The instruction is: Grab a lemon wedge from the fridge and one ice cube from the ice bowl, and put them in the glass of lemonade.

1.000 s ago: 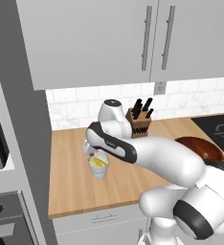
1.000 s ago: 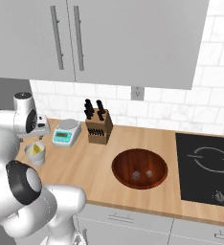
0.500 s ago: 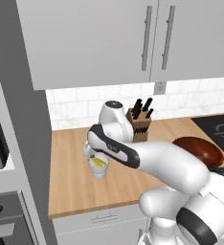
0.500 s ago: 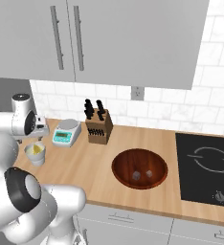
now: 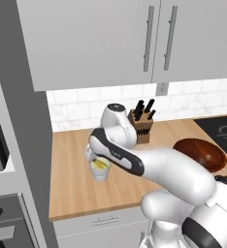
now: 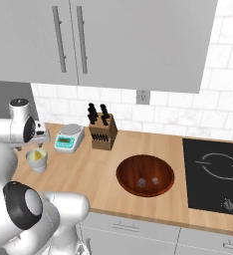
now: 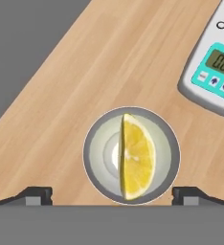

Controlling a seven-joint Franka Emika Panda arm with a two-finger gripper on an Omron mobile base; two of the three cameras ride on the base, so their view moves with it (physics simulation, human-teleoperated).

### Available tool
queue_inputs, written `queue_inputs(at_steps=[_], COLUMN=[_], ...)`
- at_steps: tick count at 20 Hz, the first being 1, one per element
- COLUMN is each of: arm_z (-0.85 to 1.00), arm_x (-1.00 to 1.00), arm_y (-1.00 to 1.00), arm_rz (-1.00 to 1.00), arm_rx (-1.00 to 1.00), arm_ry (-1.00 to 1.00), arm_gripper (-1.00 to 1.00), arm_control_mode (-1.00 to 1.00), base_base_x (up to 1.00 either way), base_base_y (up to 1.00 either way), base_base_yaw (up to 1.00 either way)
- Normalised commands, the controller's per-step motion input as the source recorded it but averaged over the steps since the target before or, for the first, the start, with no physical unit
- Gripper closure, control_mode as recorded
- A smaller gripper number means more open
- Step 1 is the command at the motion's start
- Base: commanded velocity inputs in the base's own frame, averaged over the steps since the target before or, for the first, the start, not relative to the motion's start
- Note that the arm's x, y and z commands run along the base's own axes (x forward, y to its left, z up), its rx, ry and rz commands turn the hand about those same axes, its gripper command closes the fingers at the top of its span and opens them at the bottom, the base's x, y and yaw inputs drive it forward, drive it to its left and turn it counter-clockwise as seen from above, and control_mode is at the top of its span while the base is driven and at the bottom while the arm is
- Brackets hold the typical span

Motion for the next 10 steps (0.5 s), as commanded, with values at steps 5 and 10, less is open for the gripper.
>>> queue_inputs(at_steps=[5,10], arm_z=[0.0,0.01], arm_x=[-0.33,-0.11], arm_y=[-0.15,-0.73], arm_rz=[-0.02,-0.08], arm_rx=[0.02,0.04], arm_ry=[-0.07,0.0], arm_gripper=[-1.0,-1.0], arm_control_mode=[-1.0,-1.0], base_base_x=[0.0,0.0], base_base_y=[0.0,0.0], base_base_yaw=[0.0,0.0])
